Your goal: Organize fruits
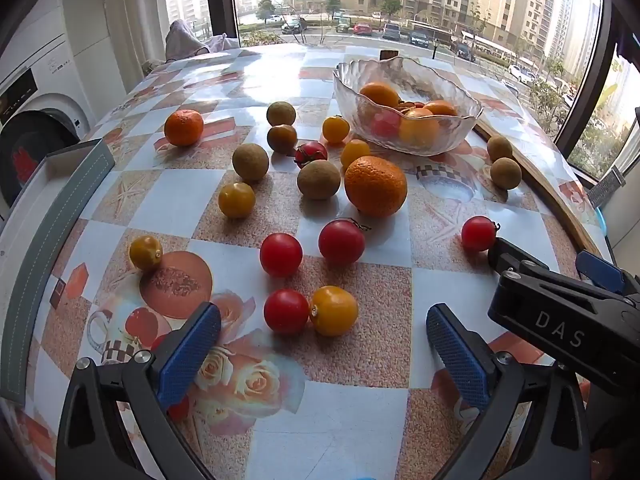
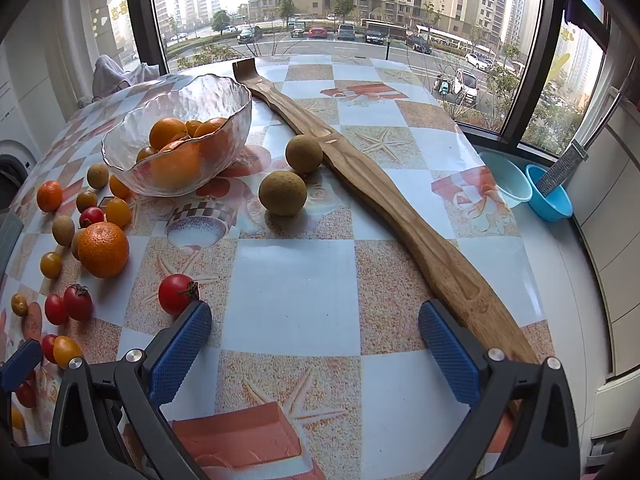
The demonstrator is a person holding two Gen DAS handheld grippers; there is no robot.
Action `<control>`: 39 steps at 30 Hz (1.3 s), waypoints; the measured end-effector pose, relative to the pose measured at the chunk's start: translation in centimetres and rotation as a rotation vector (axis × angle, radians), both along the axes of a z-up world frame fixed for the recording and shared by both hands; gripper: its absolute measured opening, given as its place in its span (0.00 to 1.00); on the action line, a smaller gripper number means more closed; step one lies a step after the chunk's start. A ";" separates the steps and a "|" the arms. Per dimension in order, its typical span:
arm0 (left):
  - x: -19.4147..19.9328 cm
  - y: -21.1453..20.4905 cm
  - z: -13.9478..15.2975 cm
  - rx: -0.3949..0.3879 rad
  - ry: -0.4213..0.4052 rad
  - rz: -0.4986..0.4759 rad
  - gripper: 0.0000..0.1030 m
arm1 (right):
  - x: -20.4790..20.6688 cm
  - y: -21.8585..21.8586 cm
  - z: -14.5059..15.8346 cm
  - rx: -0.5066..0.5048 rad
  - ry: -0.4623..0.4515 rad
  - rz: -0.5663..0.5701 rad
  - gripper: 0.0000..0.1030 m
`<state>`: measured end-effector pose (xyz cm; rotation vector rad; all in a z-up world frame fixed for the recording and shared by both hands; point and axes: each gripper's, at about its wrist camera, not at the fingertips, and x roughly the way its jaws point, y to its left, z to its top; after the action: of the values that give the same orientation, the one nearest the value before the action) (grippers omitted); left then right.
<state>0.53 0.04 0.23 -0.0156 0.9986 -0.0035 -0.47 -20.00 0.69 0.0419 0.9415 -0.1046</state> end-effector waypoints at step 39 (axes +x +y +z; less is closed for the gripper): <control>-5.3 8.9 18.1 0.155 0.367 -0.284 1.00 | -9.0 2.2 11.6 0.276 0.559 0.121 1.00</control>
<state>-4.78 8.90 18.31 0.2762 1.3583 -0.1888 -9.45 -17.79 12.29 0.2191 1.5094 0.1354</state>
